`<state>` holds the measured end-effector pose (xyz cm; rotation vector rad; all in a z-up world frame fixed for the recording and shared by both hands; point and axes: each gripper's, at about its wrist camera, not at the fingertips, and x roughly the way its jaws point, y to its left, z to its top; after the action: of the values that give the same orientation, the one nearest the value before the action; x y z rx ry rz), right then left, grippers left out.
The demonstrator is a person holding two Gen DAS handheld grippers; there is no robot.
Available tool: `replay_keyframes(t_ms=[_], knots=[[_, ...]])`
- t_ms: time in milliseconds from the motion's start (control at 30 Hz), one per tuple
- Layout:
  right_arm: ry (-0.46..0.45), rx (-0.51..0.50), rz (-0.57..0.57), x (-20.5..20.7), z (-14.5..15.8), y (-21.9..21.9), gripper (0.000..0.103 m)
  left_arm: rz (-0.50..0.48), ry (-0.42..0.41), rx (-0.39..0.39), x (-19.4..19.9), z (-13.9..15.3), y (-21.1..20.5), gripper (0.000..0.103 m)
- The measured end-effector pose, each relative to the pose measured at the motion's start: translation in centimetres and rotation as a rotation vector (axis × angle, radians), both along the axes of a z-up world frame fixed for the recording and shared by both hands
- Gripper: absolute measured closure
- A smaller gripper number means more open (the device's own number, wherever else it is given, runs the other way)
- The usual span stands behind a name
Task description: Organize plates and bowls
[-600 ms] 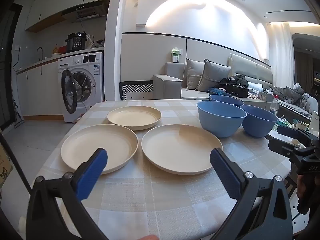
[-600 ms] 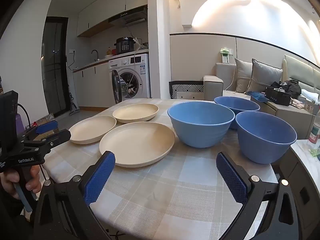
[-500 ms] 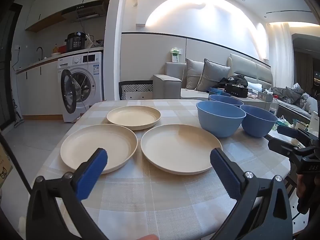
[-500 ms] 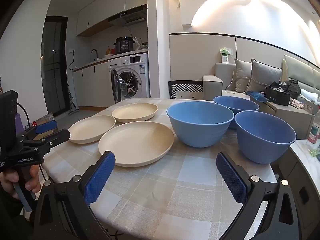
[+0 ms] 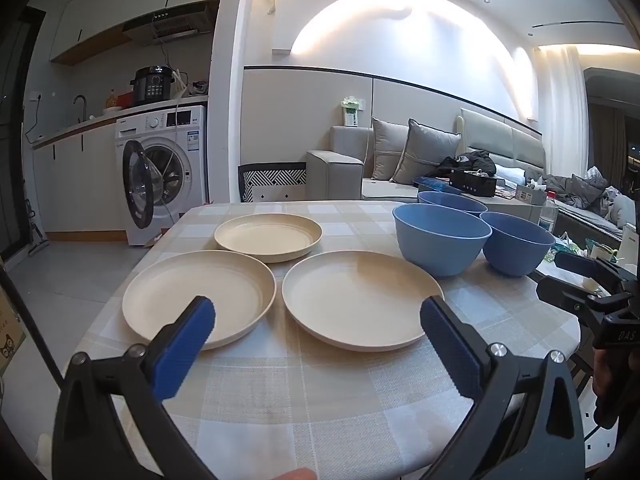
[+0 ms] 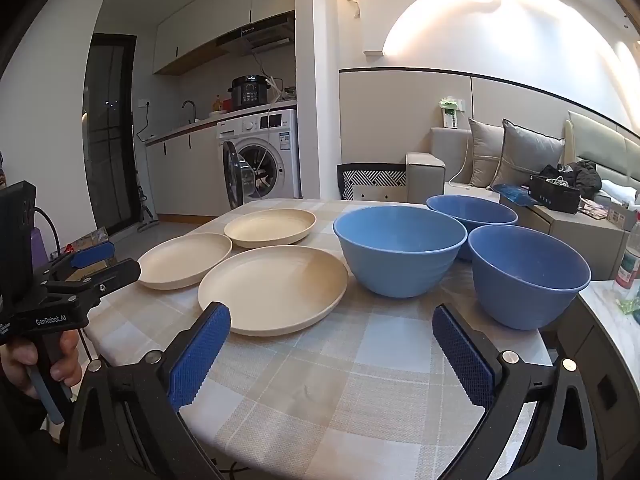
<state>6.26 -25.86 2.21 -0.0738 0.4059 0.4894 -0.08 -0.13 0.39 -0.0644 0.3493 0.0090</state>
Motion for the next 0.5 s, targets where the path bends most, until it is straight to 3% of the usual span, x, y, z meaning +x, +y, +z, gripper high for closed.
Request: replay_keyframes(t_ms=[500], knots=[[0.005, -0.004, 0.004, 0.08, 0.02, 0.17, 0.0, 0.0, -0.001, -0.003, -0.14, 0.04, 0.12, 0.0]])
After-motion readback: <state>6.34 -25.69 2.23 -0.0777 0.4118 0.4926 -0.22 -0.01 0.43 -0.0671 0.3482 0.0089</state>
